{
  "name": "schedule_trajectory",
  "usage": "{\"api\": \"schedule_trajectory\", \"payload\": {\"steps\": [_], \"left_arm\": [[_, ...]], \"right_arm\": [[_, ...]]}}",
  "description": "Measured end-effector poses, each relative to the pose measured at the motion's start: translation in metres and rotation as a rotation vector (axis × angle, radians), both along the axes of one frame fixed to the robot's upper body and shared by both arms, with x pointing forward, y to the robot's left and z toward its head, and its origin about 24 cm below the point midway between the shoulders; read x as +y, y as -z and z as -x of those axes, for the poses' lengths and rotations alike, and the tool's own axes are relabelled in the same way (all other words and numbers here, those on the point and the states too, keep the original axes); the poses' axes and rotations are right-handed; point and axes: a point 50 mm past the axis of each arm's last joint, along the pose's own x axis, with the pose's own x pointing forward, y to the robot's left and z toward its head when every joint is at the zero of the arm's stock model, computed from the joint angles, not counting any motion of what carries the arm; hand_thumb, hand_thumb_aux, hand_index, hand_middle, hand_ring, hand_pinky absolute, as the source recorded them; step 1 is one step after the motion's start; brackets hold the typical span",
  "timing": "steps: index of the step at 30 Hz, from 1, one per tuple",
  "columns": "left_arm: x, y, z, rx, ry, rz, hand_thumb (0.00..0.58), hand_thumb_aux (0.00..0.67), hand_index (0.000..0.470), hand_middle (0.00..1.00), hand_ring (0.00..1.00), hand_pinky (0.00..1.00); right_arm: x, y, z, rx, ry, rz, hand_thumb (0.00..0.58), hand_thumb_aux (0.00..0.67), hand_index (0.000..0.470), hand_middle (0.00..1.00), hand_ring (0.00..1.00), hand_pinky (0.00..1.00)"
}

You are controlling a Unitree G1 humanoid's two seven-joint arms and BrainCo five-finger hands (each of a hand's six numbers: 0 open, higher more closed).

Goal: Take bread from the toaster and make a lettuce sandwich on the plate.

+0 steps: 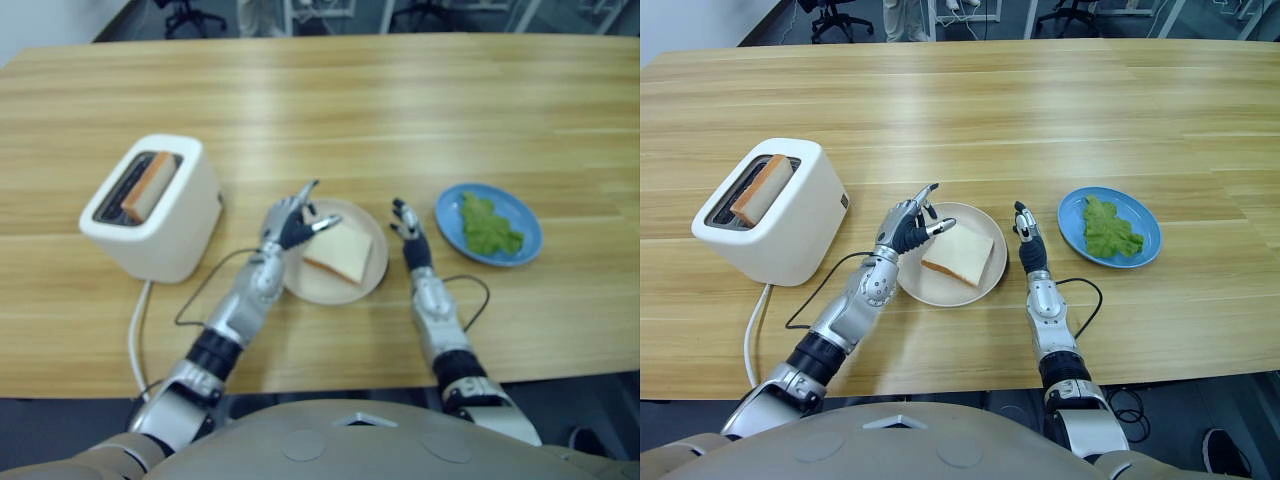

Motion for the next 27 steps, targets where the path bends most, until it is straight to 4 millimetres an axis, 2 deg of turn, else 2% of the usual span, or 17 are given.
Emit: {"api": "schedule_trajectory", "payload": {"steps": [3, 6, 11, 13, 15, 16, 20, 22, 24, 25, 27], "left_arm": [[0.004, -0.016, 0.007, -0.118, -0.018, -0.122, 0.0, 0.0, 0.0, 0.0, 0.0, 0.0], [0.011, -0.036, 0.014, -0.213, -0.049, -0.17, 0.0, 0.0, 0.0, 0.0, 0.0, 0.0], [0.035, -0.076, 0.024, -0.352, -0.126, -0.113, 0.0, 0.0, 0.0, 0.0, 0.0, 0.0], [0.041, -0.085, 0.026, -0.363, -0.139, -0.051, 0.0, 0.0, 0.0, 0.0, 0.0, 0.0], [0.047, -0.08, 0.024, -0.277, -0.131, 0.102, 0.0, 0.0, 0.0, 0.0, 0.0, 0.0], [0.049, -0.072, 0.021, -0.214, -0.121, 0.171, 0.0, 0.0, 0.0, 0.0, 0.0, 0.0], [0.051, -0.036, 0.018, -0.016, -0.107, 0.374, 0.0, 0.0, 0.0, 0.0, 0.0, 0.0], [0.052, -0.023, 0.017, 0.045, -0.11, 0.462, 0.0, 0.0, 0.0, 0.0, 0.0, 0.0], [0.056, -0.016, 0.018, 0.071, -0.121, 0.499, 0.0, 0.0, 0.0, 0.0, 0.0, 0.0], [0.058, -0.014, 0.018, 0.079, -0.126, 0.517, 0.0, 0.0, 0.0, 0.0, 0.0, 0.0], [0.059, -0.013, 0.019, 0.079, -0.128, 0.524, 0.0, 0.0, 0.0, 0.0, 0.0, 0.0]], "right_arm": [[0.0, 0.0, 0.0, -0.001, 0.0, -0.001, 0.0, 0.0, 0.0, 0.0, 0.0, 0.0], [0.001, 0.0, 0.0, -0.001, -0.001, -0.002, 0.0, 0.0, 0.0, 0.0, 0.0, 0.0], [0.0, -0.002, -0.001, -0.007, -0.003, 0.003, 0.0, 0.0, 0.0, 0.0, 0.0, 0.0], [-0.001, -0.003, 0.0, -0.013, -0.004, 0.015, 0.0, 0.0, 0.0, 0.0, 0.0, 0.0], [-0.003, -0.014, 0.004, -0.065, -0.026, 0.09, 0.0, 0.0, 0.0, 0.0, 0.0, 0.0], [-0.006, -0.025, 0.003, -0.115, -0.037, 0.139, 0.0, 0.0, 0.0, 0.0, 0.0, 0.0], [-0.03, -0.093, -0.005, -0.363, -0.035, 0.407, 0.0, 0.0, 0.0, 0.0, 0.0, 0.0], [-0.052, -0.125, -0.004, -0.433, -0.008, 0.622, 0.0, 0.0, 0.0, 0.0, 0.0, 0.0], [-0.071, -0.141, -0.004, -0.443, 0.03, 0.786, 0.0, 0.0, 0.0, 0.0, 0.0, 0.0], [-0.088, -0.147, -0.004, -0.413, 0.047, 0.931, 0.0, 0.0, 0.0, 0.0, 0.0, 0.0], [-0.108, -0.152, -0.005, -0.37, 0.087, 1.052, 0.0, 0.0, 0.0, 0.0, 0.0, 0.0]]}}
